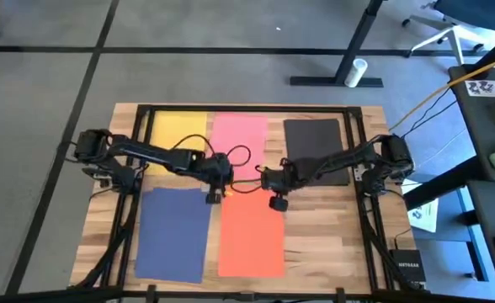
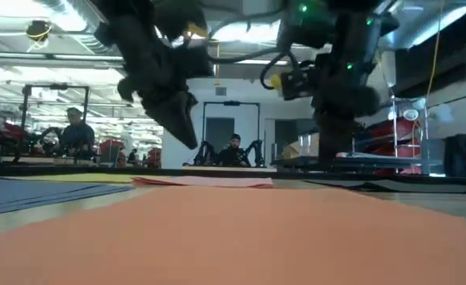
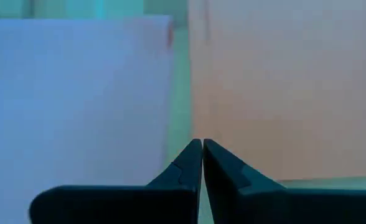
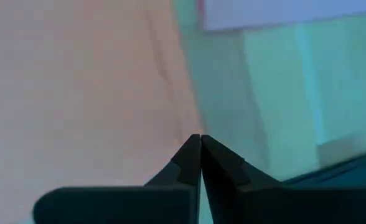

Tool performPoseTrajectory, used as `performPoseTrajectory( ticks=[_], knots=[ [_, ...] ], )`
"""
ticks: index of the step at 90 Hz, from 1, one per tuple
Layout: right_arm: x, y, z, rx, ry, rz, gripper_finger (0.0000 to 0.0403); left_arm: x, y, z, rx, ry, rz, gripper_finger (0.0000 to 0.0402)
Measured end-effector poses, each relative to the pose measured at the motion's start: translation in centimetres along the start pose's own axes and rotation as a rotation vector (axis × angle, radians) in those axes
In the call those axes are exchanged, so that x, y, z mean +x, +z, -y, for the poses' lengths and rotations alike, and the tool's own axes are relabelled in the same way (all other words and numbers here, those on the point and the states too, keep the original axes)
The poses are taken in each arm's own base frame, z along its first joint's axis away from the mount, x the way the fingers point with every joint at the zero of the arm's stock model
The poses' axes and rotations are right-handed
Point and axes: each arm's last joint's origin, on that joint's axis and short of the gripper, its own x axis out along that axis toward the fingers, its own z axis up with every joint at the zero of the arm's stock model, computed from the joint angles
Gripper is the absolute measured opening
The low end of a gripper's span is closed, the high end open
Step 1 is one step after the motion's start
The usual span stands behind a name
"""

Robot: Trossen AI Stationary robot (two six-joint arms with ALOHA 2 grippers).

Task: Organize paper
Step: Adjust the stacked orange papers

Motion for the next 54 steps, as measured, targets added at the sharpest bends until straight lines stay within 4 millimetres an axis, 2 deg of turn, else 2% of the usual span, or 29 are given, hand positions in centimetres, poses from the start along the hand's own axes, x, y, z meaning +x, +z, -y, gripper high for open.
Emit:
performPoseTrajectory(
  ticks=[24, 39, 54],
  knots=[
    [0.9, 0.2, 2.9, -0.003, 0.012, -0.021, 0.0000, 2.2, -0.7, -1.9, 0.030, -0.032, -0.019, 0.0000],
    [1.1, 0.4, 3.5, -0.007, 0.044, -0.019, 0.0000, 3.7, -0.9, -2.2, 0.042, -0.038, -0.019, 0.0000],
    [1.1, 0.7, 3.4, -0.005, 0.079, 0.006, 0.0000, 4.2, -1.1, -2.1, 0.038, -0.058, -0.026, 0.0000]
  ],
)
